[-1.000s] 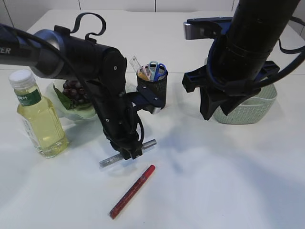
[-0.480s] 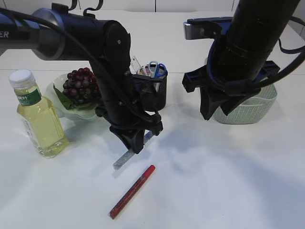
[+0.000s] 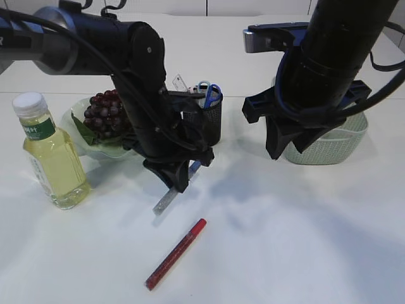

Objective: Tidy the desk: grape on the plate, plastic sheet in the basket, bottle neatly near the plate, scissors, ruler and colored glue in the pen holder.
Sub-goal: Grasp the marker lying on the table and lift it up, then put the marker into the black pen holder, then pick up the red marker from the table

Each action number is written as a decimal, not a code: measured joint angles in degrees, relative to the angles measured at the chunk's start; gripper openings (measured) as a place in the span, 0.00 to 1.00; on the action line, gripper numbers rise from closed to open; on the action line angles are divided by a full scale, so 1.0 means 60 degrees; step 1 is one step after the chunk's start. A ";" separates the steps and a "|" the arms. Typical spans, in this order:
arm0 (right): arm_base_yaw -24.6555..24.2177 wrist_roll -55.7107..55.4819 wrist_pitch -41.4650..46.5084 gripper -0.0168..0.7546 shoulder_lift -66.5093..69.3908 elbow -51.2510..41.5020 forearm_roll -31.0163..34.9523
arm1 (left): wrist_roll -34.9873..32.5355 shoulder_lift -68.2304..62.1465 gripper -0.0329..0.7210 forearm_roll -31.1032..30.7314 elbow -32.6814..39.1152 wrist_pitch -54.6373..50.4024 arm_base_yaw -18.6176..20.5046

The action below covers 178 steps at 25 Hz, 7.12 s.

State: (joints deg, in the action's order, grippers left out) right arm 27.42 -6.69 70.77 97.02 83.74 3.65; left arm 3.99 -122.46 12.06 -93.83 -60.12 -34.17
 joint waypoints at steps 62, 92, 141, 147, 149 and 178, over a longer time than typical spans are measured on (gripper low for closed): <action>0.0000 -0.0680 0.0035 0.34 0.0000 0.1430 -0.3651 | 0.0276 -0.0364 0.16 -0.2998 0.0000 1.1648 0.0508; 0.0000 -0.0702 0.0035 0.34 0.0000 0.1430 -0.3686 | 0.0276 -0.1017 0.17 -0.2858 0.0017 1.2099 0.0553; 0.0000 -0.1090 0.0049 0.34 -0.0094 0.1526 -0.2628 | 0.0235 0.2784 0.36 -0.3020 0.0017 0.3602 0.0268; -0.0773 -0.1068 0.0055 0.34 -0.0490 0.1526 -0.2743 | 0.0230 0.2926 0.36 -0.2972 0.0017 0.2056 -0.0139; -0.1371 -0.1068 0.0071 0.34 -0.0593 0.1526 -0.2743 | 0.0230 0.2926 0.36 -0.2957 0.0017 0.1903 -0.0345; -0.4322 0.0269 0.0016 0.34 -0.1177 -0.1675 0.0493 | 0.0154 0.2217 0.43 -0.1374 0.0017 -0.1171 -0.1492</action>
State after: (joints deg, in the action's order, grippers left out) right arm 1.49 -5.08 70.86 89.96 73.69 6.61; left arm 4.91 -109.15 3.82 -93.73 -67.14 -43.12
